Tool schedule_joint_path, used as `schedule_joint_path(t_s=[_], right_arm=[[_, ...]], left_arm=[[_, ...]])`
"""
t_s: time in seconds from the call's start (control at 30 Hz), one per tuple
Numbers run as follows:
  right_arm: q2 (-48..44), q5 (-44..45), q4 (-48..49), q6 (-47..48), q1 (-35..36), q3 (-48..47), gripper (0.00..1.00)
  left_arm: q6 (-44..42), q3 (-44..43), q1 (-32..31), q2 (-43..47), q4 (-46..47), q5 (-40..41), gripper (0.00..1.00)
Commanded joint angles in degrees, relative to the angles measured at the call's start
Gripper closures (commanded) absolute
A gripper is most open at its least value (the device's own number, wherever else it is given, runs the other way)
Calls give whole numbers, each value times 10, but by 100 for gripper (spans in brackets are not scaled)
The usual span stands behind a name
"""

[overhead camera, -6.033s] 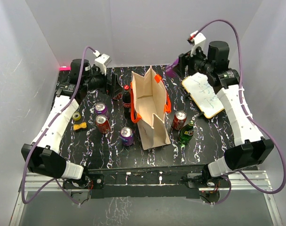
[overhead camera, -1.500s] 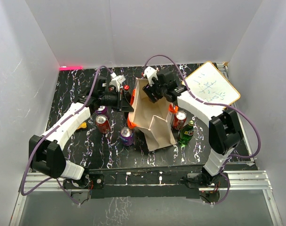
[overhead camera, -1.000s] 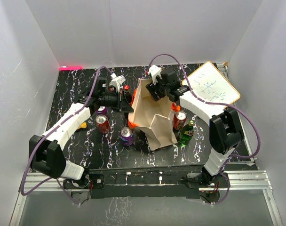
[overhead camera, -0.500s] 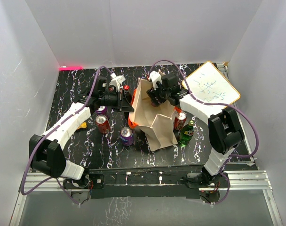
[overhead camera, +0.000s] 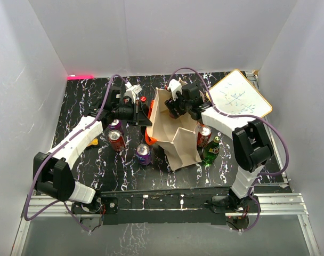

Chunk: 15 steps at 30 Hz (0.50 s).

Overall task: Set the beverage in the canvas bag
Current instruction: Place the drink in the canvas bag.

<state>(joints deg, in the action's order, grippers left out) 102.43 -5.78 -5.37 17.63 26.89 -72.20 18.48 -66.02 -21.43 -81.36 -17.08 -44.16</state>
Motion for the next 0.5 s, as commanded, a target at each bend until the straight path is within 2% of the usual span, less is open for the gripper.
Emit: schedule_joint_path(t_s=[0.0, 0.47], right_arm=[[23, 26, 27, -2, -9, -14, 61], [28, 30, -16, -13, -9, -47, 33]], left_arm=[[5, -17, 2, 5, -7, -29, 100], [-3, -19, 2, 11, -9, -25, 100]])
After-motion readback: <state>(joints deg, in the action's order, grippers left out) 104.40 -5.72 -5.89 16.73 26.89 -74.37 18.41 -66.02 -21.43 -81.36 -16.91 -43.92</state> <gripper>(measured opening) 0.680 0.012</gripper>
